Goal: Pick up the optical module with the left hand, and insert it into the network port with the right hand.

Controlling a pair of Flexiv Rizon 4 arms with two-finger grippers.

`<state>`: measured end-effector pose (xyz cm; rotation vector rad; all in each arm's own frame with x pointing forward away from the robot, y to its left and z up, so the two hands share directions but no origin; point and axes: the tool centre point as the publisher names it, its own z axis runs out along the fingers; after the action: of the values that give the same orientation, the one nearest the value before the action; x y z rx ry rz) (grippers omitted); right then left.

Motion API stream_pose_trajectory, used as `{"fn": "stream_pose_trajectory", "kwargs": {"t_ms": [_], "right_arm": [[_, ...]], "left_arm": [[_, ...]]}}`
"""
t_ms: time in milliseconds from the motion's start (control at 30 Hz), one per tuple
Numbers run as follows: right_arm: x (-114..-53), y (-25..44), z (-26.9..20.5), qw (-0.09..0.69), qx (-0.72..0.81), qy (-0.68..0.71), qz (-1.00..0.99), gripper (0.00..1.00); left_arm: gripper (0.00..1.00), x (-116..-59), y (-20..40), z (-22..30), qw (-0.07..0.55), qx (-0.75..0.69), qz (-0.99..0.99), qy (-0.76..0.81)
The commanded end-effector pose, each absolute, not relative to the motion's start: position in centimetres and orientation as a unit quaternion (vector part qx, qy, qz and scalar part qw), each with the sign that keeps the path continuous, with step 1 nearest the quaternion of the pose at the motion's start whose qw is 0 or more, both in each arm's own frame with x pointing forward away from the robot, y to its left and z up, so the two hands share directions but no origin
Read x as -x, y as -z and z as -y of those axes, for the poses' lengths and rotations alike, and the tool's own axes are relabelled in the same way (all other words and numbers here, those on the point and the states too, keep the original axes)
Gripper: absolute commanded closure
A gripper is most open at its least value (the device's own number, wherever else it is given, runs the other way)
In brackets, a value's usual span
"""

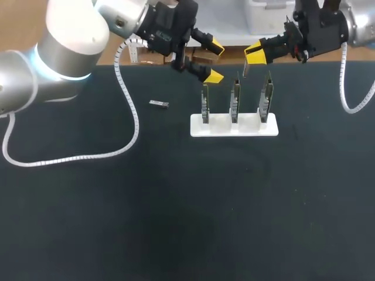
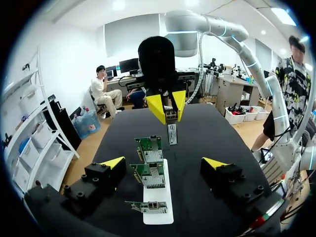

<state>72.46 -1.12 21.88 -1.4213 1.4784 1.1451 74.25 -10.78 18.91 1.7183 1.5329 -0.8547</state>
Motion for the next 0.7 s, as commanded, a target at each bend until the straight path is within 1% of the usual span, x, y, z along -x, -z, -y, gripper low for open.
{"fn": "stream_pose_trajectory", "kwargs": {"t_ms": [33,233,400,700], "right_arm": [[-72.38,-21.88,1.14,0.387,0.558,-0.449,-0.581,1.0],[-72.38,-21.88,1.14,0.387,0.558,-0.449,-0.581,1.0],[-72.81,-21.92,0.35,0.352,0.578,-0.462,-0.573,1.0],[-72.61,-22.1,0.94,0.328,0.589,-0.466,-0.573,1.0]], "left_arm": [[0.0,-74.44,-18.94,10.81,0.333,-0.66,-0.588,0.328],[0.0,-74.44,-18.94,10.81,0.333,-0.66,-0.588,0.328],[0.0,-74.44,-18.94,10.81,0.333,-0.66,-0.588,0.328],[0.0,-74.44,-18.94,10.81,0.333,-0.66,-0.588,0.328]]}}
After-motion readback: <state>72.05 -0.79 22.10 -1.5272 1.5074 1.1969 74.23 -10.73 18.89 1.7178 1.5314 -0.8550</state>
